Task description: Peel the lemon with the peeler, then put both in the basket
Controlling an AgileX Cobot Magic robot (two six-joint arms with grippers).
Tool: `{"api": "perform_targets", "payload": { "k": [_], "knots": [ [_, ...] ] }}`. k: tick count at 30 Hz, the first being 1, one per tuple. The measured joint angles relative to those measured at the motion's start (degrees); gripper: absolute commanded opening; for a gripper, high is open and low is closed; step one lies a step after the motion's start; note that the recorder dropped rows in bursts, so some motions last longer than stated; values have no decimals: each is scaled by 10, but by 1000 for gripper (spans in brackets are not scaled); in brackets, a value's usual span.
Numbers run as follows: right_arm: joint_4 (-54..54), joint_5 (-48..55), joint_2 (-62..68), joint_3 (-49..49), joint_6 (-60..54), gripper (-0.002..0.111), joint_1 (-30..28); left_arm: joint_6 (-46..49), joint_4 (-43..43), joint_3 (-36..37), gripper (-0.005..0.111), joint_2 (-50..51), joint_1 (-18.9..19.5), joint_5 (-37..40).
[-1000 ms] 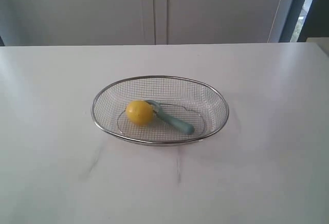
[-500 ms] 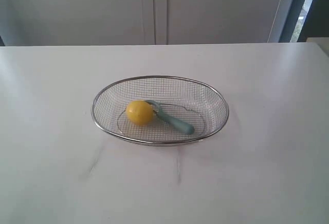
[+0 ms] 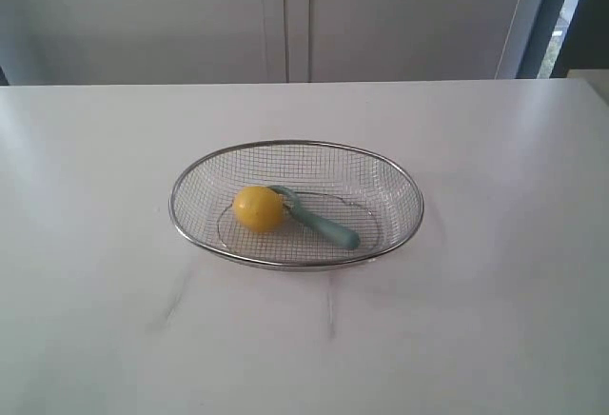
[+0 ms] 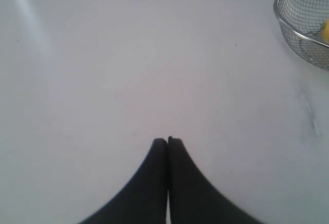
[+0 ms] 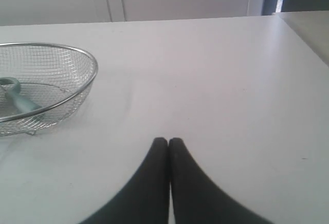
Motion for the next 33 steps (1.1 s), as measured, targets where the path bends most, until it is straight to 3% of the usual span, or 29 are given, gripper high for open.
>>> {"api": "perform_targets", "payload": {
  "k": [5, 12, 33],
  "knots": [
    [0, -2, 0, 0, 0, 0, 8, 0, 0, 0, 0, 0, 0, 0],
    [0, -2, 0, 0, 0, 0, -29, 0, 0, 0, 0, 0, 0, 0],
    [0, -2, 0, 0, 0, 0, -16, 0, 0, 0, 0, 0, 0, 0]
  ]
}}
